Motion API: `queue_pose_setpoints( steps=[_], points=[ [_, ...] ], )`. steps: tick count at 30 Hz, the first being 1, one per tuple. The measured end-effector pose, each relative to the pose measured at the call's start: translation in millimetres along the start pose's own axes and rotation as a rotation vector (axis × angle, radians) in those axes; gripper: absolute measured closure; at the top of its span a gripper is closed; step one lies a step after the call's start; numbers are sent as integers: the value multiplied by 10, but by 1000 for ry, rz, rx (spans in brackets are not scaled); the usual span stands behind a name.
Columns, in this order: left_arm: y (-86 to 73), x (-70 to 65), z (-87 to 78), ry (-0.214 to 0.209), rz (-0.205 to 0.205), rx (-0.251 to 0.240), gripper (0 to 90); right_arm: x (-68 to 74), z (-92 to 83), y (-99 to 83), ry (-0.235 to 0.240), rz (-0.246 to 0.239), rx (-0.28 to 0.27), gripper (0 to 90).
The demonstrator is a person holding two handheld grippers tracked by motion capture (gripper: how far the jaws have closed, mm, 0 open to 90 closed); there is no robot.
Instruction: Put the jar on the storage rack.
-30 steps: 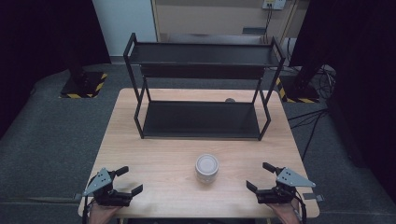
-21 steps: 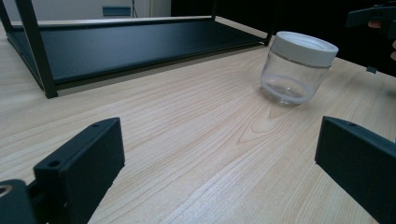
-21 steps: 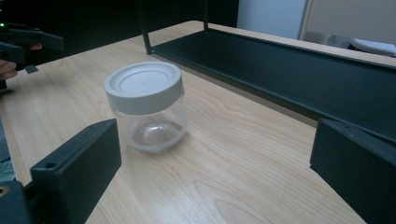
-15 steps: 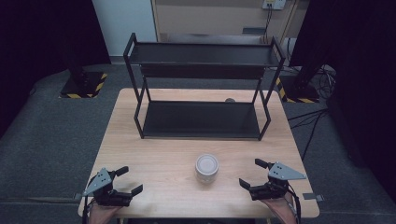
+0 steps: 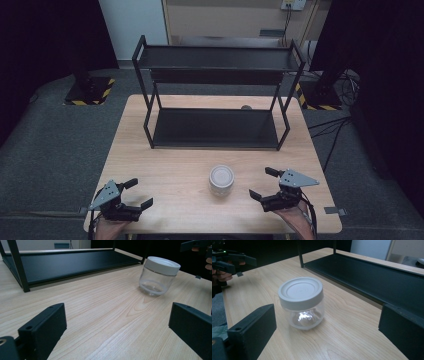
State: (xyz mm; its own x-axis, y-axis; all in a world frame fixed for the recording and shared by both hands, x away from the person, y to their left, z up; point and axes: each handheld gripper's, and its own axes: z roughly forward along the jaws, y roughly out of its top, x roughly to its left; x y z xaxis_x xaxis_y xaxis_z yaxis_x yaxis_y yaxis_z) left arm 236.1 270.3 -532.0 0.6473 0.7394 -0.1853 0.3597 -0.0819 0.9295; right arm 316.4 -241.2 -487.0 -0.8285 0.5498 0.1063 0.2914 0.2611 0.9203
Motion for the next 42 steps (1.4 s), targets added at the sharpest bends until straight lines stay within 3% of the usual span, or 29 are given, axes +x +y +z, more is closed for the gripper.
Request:
queue_pose_setpoints(
  steps=[15,42],
  points=[
    [0,1,-1,-2,-1,-1,2,56,240,119,62,-14,27,12],
    [-1,1,2,-4,-2,0,2,116,649,124,140,-15,87,13]
  ],
)
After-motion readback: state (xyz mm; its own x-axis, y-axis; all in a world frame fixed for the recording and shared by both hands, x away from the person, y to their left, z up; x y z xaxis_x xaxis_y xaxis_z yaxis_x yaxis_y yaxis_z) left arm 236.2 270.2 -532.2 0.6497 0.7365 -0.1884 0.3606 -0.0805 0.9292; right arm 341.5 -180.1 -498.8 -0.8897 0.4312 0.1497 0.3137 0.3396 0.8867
